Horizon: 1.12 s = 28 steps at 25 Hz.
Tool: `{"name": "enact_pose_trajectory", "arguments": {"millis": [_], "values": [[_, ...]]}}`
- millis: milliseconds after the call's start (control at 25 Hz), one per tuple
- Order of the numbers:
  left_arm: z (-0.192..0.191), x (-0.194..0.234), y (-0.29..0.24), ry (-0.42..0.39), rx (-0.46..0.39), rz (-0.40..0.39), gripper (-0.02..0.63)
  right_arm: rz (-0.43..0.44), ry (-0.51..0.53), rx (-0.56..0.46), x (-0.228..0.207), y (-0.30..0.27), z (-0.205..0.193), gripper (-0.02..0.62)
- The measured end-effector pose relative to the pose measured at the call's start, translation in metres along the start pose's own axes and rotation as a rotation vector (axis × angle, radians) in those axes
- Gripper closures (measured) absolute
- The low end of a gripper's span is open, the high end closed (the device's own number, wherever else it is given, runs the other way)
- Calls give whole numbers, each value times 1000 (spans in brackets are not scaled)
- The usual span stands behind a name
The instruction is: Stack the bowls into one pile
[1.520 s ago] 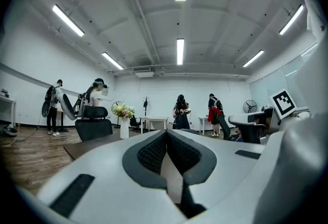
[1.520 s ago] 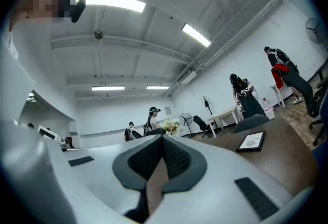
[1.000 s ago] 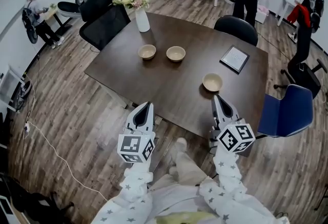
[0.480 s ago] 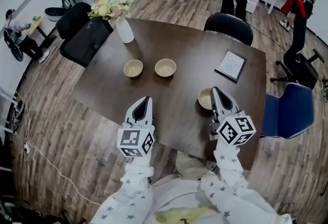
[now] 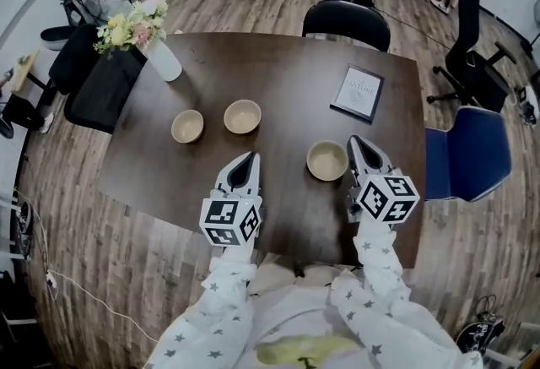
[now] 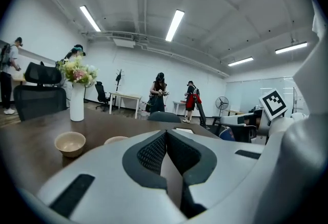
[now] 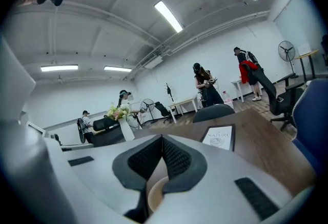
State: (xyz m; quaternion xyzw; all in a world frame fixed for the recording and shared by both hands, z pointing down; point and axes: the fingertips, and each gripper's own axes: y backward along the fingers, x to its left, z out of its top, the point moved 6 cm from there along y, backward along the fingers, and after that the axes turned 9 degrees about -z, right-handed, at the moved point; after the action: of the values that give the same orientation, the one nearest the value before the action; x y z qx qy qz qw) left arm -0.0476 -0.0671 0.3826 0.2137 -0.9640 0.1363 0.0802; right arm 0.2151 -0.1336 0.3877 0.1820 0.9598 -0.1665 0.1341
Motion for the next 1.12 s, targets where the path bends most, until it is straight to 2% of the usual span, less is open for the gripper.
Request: {"name": "enact_pose_trajectory", "arguments": {"millis": [160,280,480,520,560,600,840,1120], "values": [[-12,0,-26,13,80,-80,581,-78,-11,111,-12,-8,-17,572],[-21,-1,-44,26,146,-137,581,-133,-62,181,-23,-13,-33,572],[-45,-2,-69,37,244,-206,581,-176,-101,257,-40,-19,-61,569],[-50,-3,-74,42,256,-218,580,-177,-111,275,-43,-21,-66,558],[-55,-4,-78,47,266,-226,581,-174,-122,297,-46,-23,-72,500],[-60,-5,-82,54,276,-232,581,-173,-133,319,-48,-26,-77,466],[-82,-14,-94,86,325,-251,581,-211,-163,382,-57,-31,-102,425],[-95,-16,-99,106,353,-245,581,-218,-194,466,-62,-44,-120,426]]}}
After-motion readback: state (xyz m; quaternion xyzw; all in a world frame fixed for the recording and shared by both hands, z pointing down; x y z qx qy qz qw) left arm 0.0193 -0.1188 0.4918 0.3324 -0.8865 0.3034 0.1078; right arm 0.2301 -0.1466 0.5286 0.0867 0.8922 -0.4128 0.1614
